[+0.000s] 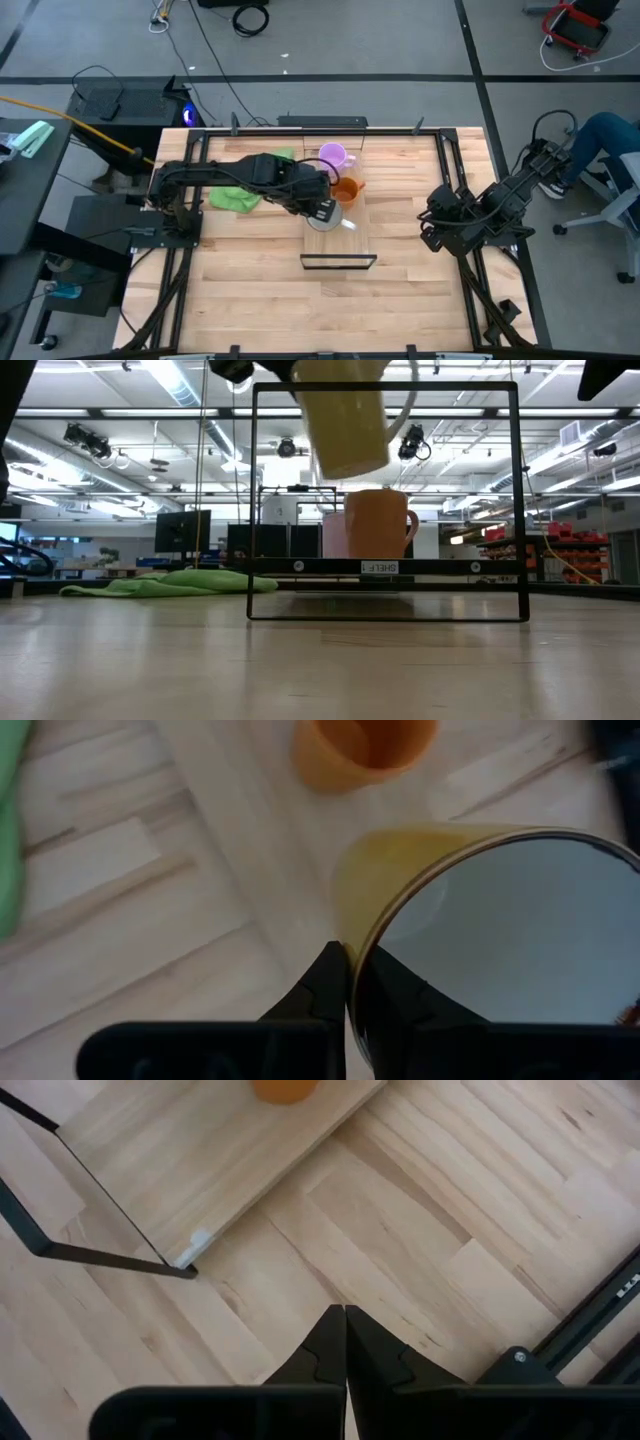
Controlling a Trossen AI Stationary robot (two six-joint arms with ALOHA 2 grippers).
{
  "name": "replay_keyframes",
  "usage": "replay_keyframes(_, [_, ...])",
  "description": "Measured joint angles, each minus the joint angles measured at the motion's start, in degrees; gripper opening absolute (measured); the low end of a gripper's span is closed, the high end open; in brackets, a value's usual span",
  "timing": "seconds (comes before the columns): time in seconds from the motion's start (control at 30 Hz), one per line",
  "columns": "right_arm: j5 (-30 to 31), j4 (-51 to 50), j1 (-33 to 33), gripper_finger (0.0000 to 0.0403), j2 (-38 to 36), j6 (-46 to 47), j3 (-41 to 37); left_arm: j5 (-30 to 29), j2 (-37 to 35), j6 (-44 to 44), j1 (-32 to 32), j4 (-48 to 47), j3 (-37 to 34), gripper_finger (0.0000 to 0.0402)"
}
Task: Stack small to large cups/mugs on shelf
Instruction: Put the yellow mug on the shelf
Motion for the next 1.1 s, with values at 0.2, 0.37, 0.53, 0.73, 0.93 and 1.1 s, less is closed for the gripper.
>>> replay_keyframes(0.2, [1.16,0.13,-1.92,0.0005,0.0,-2.11,0.0,0.04,0.02,-0.52,-0.44,0.01,-0.04,0.0022])
replay_keyframes(0.37, [0.98,1.64,-6.67,0.0005,0.0,-6.99,-0.02,-0.11,0.15,-1.35,-0.4,0.1,-0.04,0.0022])
replay_keyframes(0.53, [-0.59,3.34,-9.92,0.0005,0.02,-11.71,-0.02,0.88,1.28,-1.68,-0.91,0.88,-0.06,0.0022])
replay_keyframes(0.73, [-0.97,3.37,-10.7,0.0005,-0.44,-13.09,-0.02,2.77,3.15,-3.51,-1.66,1.39,-0.07,0.0022])
replay_keyframes(0.93, [-2.3,3.69,-10.69,0.0005,-1.05,-13.11,-0.02,3.7,5.16,-6.05,-1.78,2.22,-0.09,0.0022])
replay_keyframes(1.1, [-2.93,3.53,-10.69,0.0005,-1.11,-13.36,-0.02,4.32,7.17,-7.79,-1.78,3.17,-0.09,0.0022])
